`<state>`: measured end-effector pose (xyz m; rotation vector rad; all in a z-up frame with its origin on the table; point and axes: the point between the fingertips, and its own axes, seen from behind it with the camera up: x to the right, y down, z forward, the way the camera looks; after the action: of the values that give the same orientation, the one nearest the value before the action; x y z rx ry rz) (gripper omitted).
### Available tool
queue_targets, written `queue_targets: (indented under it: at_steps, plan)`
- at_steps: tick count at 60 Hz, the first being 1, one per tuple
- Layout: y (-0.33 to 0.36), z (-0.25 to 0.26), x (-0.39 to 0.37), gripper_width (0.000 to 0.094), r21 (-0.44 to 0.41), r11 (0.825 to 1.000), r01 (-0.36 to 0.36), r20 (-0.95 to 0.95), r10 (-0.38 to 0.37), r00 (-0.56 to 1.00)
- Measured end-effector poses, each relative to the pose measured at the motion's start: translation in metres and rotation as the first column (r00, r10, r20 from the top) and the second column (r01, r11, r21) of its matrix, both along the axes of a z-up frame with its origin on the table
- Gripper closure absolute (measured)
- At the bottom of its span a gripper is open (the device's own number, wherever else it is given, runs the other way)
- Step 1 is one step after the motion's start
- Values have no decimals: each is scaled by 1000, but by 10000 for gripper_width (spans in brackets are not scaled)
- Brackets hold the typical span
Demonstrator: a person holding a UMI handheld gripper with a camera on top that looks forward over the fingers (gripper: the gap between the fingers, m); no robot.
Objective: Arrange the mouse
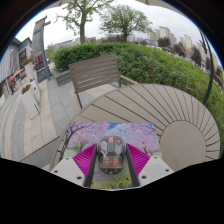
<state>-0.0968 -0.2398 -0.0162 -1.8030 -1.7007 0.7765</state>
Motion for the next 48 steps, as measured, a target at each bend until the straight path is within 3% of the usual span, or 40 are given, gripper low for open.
queue_targets:
  at_steps: [4, 6, 17, 27, 39, 48]
  plan:
    - [6, 11, 3, 65, 25, 999, 21, -1, -21, 1000]
    - [10, 17, 7, 103, 38, 999, 33, 8, -33, 999]
    - [20, 91, 63, 88, 19, 998, 67, 51, -68, 996]
    - [42, 155, 144, 90, 61, 994, 86, 75, -91, 993]
    - [57, 178, 207, 88, 42, 990, 132, 86, -136, 987]
    - [79, 177, 215, 87, 86, 984, 155, 75, -161, 984]
